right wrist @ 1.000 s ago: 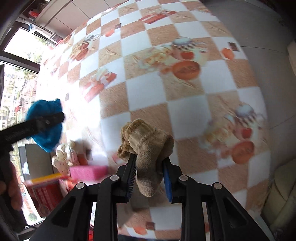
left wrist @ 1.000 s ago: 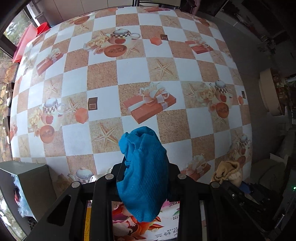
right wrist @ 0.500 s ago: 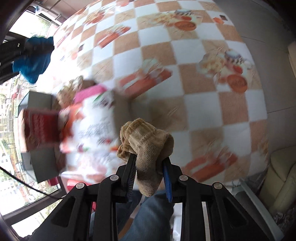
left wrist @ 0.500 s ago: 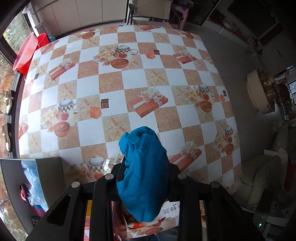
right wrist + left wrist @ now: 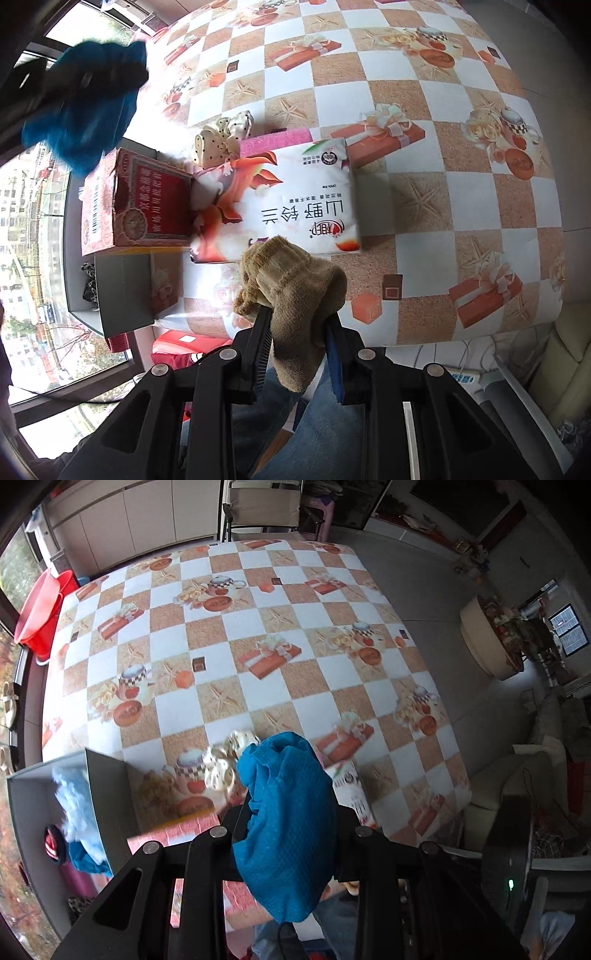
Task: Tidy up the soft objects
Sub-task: 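Lift the blue cloth and beige sock with both grippers toward the white box, then move both held items over the inside of the white box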
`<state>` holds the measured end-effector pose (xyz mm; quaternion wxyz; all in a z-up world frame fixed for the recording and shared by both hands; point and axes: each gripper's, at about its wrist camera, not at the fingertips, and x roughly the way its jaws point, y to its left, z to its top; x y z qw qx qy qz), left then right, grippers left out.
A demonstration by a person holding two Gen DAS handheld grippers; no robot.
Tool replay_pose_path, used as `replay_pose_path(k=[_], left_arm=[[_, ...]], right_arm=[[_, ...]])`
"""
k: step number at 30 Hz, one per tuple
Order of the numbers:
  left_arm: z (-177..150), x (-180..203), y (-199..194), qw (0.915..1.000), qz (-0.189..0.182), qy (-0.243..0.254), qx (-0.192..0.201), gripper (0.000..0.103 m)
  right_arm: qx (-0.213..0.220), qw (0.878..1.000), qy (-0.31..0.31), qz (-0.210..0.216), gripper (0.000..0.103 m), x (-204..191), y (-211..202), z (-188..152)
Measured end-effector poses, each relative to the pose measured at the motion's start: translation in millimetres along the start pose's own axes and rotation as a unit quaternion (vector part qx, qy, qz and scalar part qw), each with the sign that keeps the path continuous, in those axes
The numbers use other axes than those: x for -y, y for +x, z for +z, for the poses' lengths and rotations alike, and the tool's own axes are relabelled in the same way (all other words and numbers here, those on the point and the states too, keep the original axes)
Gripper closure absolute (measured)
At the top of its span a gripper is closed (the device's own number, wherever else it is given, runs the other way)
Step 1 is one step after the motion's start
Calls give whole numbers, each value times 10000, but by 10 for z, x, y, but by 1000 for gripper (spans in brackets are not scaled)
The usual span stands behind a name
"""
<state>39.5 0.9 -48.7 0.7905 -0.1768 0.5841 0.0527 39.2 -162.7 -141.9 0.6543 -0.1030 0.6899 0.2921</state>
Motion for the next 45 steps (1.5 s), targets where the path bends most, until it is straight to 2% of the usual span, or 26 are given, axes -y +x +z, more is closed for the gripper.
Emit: replay_pose_path(k=[8, 13, 18, 23, 28, 35, 45], left_arm=[[-581, -53, -249, 9997, -207, 130, -72, 70], [-917, -197, -359, 9998, -178, 53, -99, 70], [-1184, -466, -474, 9996, -68, -260, -30, 70], [-1399, -802, -587, 9975, 194, -664, 142, 70], [-1599, -1138, -656, 9929, 489, -1051, 251, 70], [-1857, -1578, -707, 9832, 584, -1700, 322, 70], [-2095, -1984, -736, 9690, 649, -2344, 445, 70]], right_arm=[[-18, 9999, -99, -23, 74, -185, -26, -94], [-32, 9996, -293, -51, 74, -371, -11, -137], [-97, 9976, -684, -38, 74, -686, 47, -174], [-129, 9929, -1183, -63, 74, -1034, 84, -193], [-138, 9847, -1728, -161, 74, -1408, 121, -215], [-120, 9702, -2399, -314, 74, -1835, 139, -230], [-115, 9564, -2894, -384, 74, -2282, 144, -177]])
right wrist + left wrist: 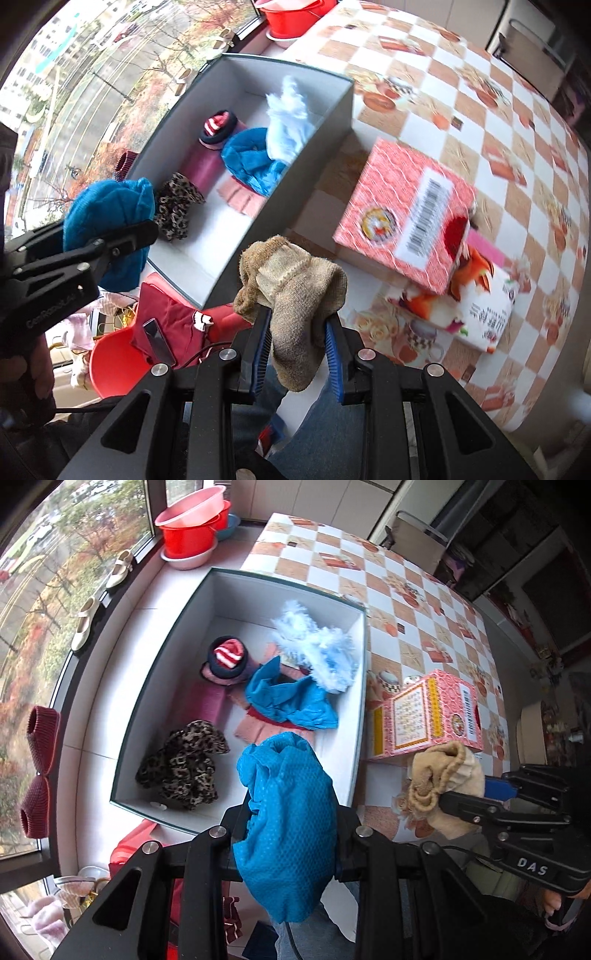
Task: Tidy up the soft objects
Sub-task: 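Move both held items over the inside of the white box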
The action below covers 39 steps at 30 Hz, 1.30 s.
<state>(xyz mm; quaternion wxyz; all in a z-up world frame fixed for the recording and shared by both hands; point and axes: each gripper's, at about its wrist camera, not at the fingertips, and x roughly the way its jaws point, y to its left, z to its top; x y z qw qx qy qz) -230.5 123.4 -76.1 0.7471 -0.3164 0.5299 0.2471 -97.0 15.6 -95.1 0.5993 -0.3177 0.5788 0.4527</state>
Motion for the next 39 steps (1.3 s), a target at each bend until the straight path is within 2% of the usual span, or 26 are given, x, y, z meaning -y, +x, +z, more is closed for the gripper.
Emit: replay_pose_path(k=[11, 39], left_arm=[[-51, -186, 57, 9997, 10, -255, -15, 70], [91, -312, 183, 9993, 149, -319, -98, 69]], right_arm=[[7, 9995, -322, 28, 74, -289, -16, 235], [-123, 9989, -399, 226, 74, -433, 92, 552]])
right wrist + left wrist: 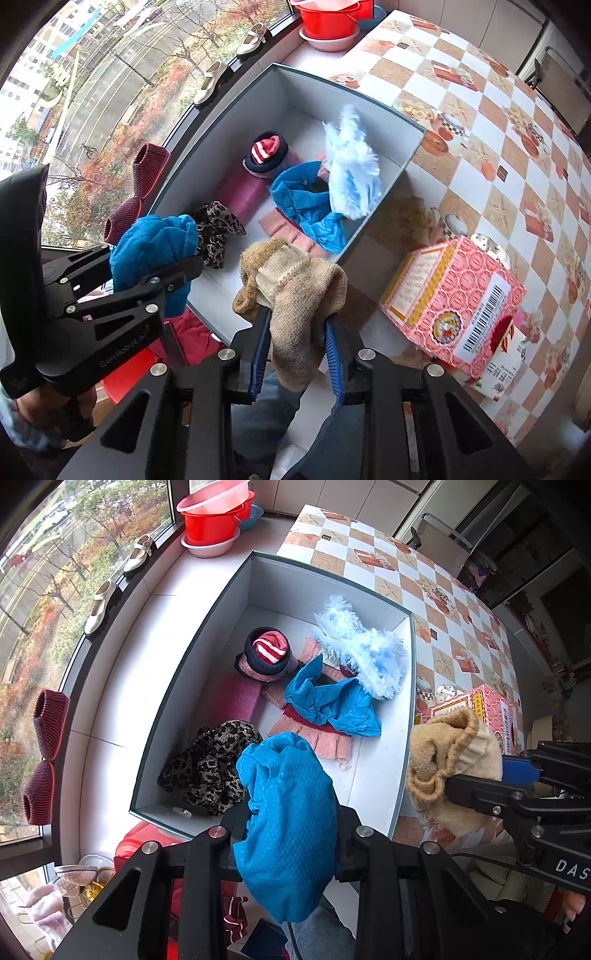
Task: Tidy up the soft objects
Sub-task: 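Move both held items over the inside of the white box, then open both grippers to drop the blue cloth and beige sock into the box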
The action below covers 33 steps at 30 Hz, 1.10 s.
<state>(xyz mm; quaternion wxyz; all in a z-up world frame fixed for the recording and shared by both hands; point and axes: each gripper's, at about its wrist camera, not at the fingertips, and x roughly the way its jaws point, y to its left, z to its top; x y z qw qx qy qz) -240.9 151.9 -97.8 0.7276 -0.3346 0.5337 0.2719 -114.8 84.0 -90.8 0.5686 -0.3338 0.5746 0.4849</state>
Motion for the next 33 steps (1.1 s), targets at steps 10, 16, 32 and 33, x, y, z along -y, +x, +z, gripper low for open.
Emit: replay_pose_path(k=[10, 16, 32, 33], left_arm=[[43, -7, 58, 9999, 84, -27, -49, 69], [79, -38, 81, 9999, 137, -97, -36, 69], [168, -89, 232, 9994, 215, -248, -54, 67], [164, -86, 235, 9995, 216, -245, -53, 65]], right_arm=[[-8, 9999, -89, 86, 74, -78, 31, 114], [-32, 9998, -90, 147, 74, -107, 72, 189], [-35, 9997, 186, 172, 74, -100, 269, 442], [-39, 9997, 186, 173, 74, -102, 277, 439]])
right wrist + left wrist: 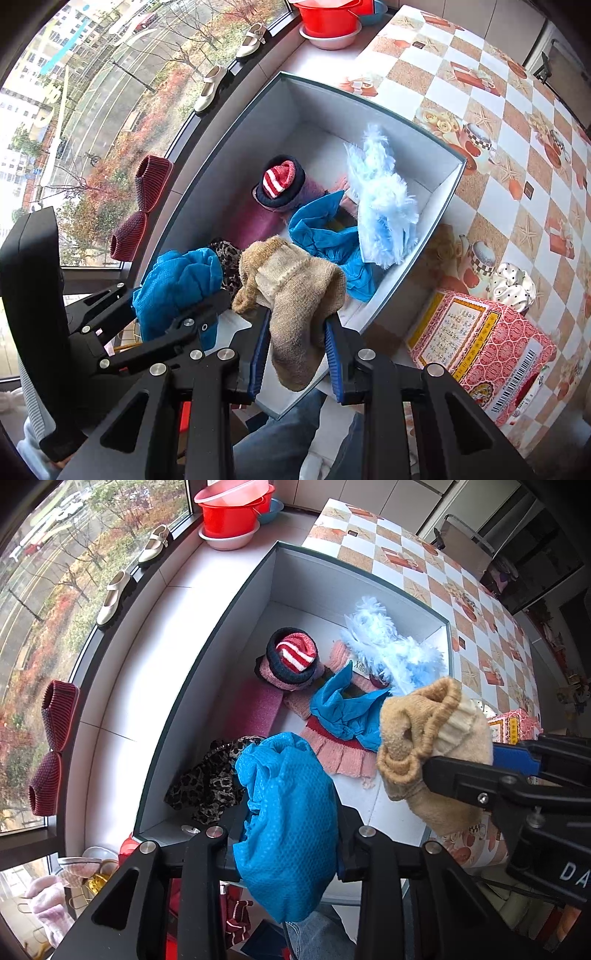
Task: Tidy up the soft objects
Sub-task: 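Open both grippers to drop the blue cloth and beige sock into the box, then withdraw both grippers from the box back toward the remaining items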
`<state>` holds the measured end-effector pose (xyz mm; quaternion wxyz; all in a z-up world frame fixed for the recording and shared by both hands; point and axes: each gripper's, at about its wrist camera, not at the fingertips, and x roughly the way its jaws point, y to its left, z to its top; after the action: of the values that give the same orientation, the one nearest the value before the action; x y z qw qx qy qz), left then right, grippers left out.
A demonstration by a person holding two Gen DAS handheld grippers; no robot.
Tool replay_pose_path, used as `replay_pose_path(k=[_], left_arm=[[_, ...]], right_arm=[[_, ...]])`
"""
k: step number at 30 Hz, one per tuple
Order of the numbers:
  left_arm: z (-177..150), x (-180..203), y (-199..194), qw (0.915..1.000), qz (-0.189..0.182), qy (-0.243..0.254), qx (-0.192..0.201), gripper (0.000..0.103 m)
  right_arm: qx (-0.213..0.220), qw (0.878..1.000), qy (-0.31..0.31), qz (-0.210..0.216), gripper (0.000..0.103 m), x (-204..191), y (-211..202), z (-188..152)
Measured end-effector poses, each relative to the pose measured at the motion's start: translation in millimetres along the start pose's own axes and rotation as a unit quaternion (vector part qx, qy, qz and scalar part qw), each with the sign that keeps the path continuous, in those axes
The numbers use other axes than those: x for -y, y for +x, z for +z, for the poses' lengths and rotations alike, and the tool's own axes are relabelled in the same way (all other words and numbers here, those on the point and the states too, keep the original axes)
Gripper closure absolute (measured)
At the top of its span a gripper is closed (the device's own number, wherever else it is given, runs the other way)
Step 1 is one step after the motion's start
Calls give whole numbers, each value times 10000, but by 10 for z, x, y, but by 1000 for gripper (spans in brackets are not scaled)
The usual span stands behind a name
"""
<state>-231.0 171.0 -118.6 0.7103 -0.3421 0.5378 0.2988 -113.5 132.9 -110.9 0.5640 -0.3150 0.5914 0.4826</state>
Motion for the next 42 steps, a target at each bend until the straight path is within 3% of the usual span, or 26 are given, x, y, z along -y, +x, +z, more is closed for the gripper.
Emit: replay_pose_path(k=[4, 7, 9, 11, 16, 18, 21, 23, 24, 33, 42], left_arm=[[0, 8, 3, 10000, -26, -16, 13, 56], [6, 4, -14, 10000, -40, -50, 69, 44], [14, -1, -20, 9999, -50, -89, 78, 25], [19, 9, -6, 9999, -45, -121, -5, 21], [9, 56, 25, 9998, -17, -58, -169, 16], [-2, 65, 27, 9999, -87, -61, -125, 0], [-9, 57, 87, 9991, -373, -143, -107, 1], [-10, 40, 101, 9985, -507, -216, -39, 1], [-12, 38, 106, 9985, -507, -221, -16, 0], [-16, 65, 202, 9984, -522, -202, 40, 0], [-63, 66, -4, 9979, -582, -279, -88, 0]], right_arm=[[2, 10000, -3, -7, 74, -7, 13, -12], [13, 10000, 17, -2, 74, -7, 12, -6], [15, 10000, 14, -3, 61, -8, 11, -1], [46, 10000, -2, 2, 53, -7, -1, 3], [105, 9999, -80, -21, 52, -33, -43, 4], [146, 9999, -65, 3, 21, -29, -69, -4], [234, 9997, -59, -47, 18, -28, -115, -16], [251, 9996, -40, -157, 3, -16, -131, -19], [325, 9992, -34, -236, 1, -8, -157, -24], [594, 9981, 20, -163, 1, 14, -368, -35], [741, 9972, 50, -78, 1, 53, -540, -83]])
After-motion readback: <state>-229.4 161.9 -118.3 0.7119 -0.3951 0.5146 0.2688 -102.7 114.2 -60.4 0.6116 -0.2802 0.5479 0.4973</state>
